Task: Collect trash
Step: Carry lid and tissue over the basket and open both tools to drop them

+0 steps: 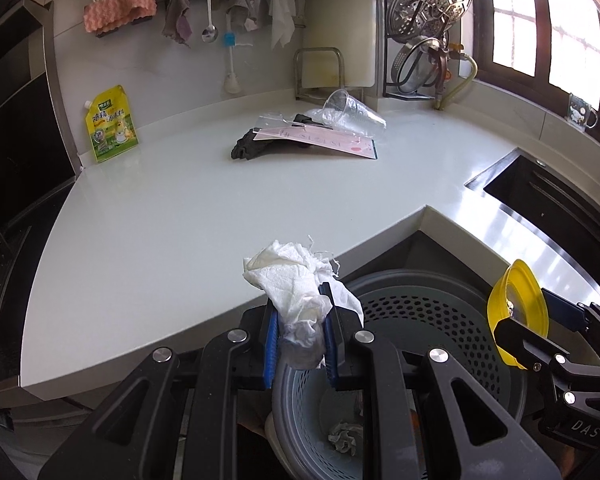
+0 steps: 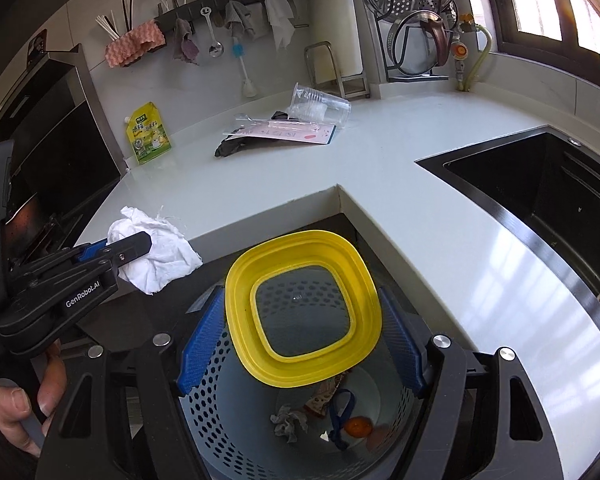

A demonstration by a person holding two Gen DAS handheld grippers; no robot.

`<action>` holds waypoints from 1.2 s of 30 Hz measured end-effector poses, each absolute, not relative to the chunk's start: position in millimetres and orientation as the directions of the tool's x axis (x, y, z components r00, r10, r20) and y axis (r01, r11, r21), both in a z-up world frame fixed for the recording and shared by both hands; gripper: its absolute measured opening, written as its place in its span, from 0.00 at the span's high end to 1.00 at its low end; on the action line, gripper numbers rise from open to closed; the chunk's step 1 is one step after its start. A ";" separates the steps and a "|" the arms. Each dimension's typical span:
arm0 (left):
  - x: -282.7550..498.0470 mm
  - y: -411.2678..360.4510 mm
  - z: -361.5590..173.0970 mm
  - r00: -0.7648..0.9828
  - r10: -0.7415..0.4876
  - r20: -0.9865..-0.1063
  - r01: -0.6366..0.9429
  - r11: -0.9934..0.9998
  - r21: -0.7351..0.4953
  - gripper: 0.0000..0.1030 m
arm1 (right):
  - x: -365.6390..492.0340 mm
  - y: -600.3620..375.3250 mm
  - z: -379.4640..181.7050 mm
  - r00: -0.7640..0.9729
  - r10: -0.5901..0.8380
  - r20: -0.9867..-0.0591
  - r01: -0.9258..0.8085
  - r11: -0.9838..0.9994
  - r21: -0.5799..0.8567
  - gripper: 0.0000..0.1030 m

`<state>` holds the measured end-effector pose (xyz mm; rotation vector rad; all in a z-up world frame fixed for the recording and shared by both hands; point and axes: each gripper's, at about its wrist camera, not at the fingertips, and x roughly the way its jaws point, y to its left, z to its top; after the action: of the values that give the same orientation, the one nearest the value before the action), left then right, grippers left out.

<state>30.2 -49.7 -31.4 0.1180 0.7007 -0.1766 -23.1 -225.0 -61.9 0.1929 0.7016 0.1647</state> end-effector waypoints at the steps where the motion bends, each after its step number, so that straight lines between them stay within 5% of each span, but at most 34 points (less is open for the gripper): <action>1: 26.9 -51.1 -33.4 0.746 -0.128 -0.653 0.210 0.976 0.048 0.82 | -27.2 -224.4 -62.9 0.751 0.212 -0.625 -0.085 0.970 0.227 0.30; 30: 18.2 -66.6 -74.4 0.643 -0.181 -0.744 0.270 0.963 -0.001 0.80 | -41.4 -214.7 -101.0 0.678 0.236 -0.697 -0.086 0.966 0.243 0.30; 36: 17.3 -65.2 -74.4 0.645 -0.179 -0.743 0.269 0.963 0.002 0.73 | -42.4 -217.2 -100.2 0.679 0.233 -0.696 -0.082 0.966 0.244 0.30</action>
<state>17.3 -65.2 -74.4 0.1156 0.8325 -0.2557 -42.4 -217.2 -100.2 0.1996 0.8063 0.1782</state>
